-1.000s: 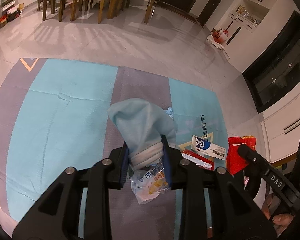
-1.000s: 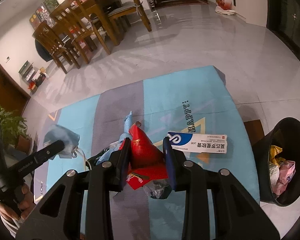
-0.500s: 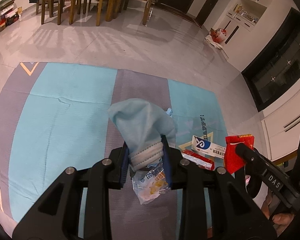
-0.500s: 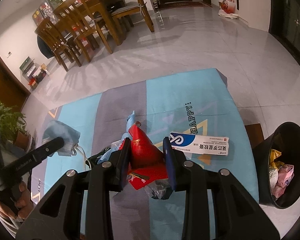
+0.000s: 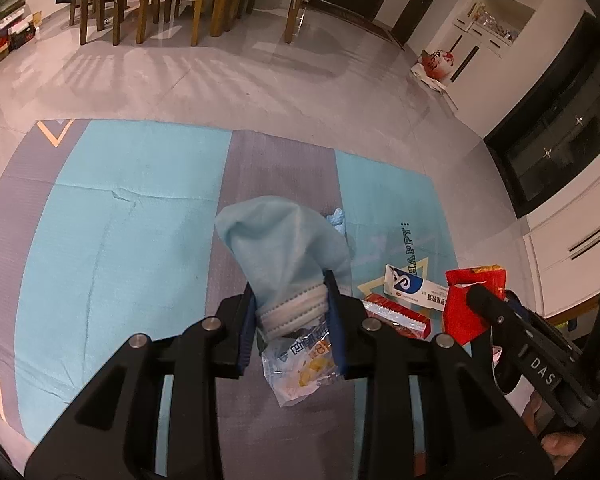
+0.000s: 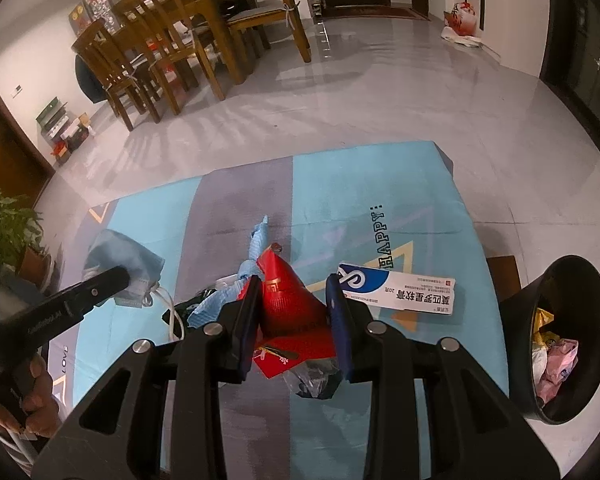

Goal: Collect trash

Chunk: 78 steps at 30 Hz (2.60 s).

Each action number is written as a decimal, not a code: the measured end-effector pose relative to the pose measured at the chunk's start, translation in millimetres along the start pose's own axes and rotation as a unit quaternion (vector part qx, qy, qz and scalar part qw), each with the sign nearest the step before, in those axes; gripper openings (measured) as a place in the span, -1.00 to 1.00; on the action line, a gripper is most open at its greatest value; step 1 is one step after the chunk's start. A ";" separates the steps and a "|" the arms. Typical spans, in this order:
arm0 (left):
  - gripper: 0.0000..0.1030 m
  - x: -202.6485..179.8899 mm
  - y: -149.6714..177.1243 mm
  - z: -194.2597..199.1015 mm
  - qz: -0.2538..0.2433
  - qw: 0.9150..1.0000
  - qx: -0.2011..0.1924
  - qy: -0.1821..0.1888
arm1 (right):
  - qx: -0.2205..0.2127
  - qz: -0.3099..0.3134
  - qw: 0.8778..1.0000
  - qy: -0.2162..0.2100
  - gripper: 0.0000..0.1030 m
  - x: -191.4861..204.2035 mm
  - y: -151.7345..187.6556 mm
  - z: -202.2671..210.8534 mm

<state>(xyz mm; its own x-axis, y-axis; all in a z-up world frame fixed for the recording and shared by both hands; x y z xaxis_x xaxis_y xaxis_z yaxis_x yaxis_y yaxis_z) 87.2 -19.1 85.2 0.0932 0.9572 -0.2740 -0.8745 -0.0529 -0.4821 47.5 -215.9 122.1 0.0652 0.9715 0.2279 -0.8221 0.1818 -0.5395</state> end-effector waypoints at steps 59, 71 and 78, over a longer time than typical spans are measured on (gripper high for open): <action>-0.39 -106.7 -4.2 -6.6 -0.048 0.997 0.003 0.064 | -0.113 -0.140 0.978 0.103 -0.36 -149.8 -29.9 79.9; -0.39 -237.3 1.9 2.1 -0.132 0.979 -0.044 0.146 | -0.135 -0.226 0.950 0.171 -0.36 -251.0 -11.2 118.8; -0.39 -286.8 29.3 -28.4 -0.184 0.971 -0.007 0.154 | -0.128 -0.243 0.937 0.214 -0.36 -283.5 -0.2 123.1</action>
<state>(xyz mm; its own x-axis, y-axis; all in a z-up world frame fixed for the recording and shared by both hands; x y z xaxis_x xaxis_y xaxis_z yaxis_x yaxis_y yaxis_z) 48.3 -303.2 126.0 0.5382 0.7817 -0.3151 -0.7482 0.2711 -0.6055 -40.4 -510.1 157.4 0.6631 0.7262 0.1814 -0.4774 0.5970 -0.6447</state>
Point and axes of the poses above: each gripper's, at about its wrist camera, not at the fingertips, and z roughly against the way its jaws point, x to its left, y to its underside, the point moved 5 cm from there along -z, roughly the way its jaws point, and after that the axes turned 3 degrees about -z, right-handed, at the moved point
